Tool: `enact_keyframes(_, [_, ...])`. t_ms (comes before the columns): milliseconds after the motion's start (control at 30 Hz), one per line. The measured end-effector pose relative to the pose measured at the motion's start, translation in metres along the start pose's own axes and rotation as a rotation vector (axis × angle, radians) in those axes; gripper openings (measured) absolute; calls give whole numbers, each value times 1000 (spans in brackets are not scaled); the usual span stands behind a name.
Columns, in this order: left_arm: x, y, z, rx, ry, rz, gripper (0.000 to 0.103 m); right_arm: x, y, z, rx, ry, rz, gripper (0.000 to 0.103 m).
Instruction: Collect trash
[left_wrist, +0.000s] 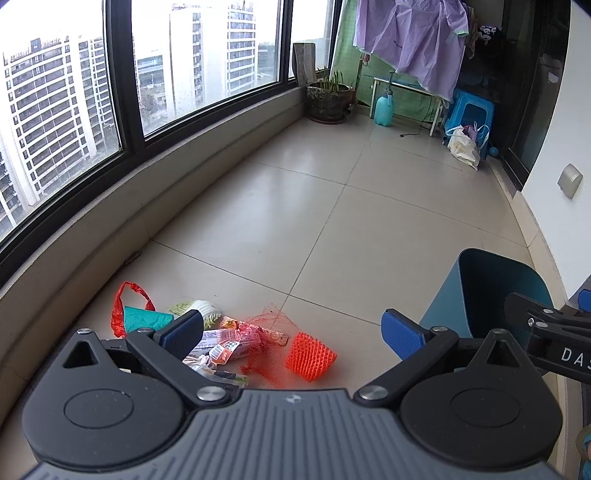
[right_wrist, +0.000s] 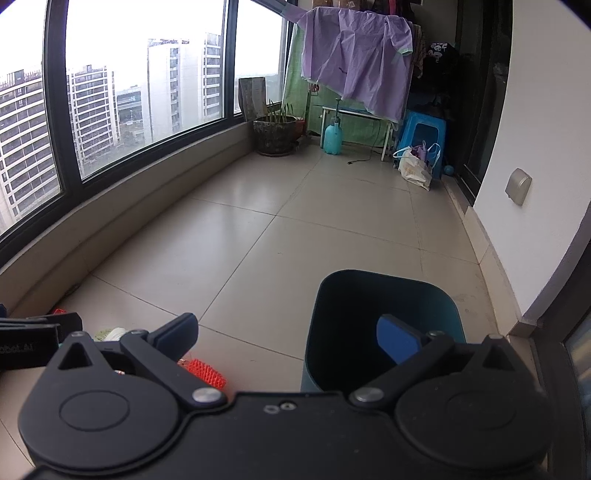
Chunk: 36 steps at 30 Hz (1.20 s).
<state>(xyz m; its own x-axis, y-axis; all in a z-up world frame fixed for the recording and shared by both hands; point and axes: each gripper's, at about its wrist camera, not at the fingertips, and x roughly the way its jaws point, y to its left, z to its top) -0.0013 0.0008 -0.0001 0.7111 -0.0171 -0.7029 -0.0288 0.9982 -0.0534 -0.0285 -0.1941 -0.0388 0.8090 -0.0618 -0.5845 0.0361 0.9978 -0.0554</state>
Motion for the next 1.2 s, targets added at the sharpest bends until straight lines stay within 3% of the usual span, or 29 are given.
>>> enact_keyframes(467, [7,-1,2,-2,30,9,103,2,-11,0,33,9,-32,103])
enact_keyframes(1200, [-5,37,-9,-84,32,100,103,3,26,3,-42,26,99,103])
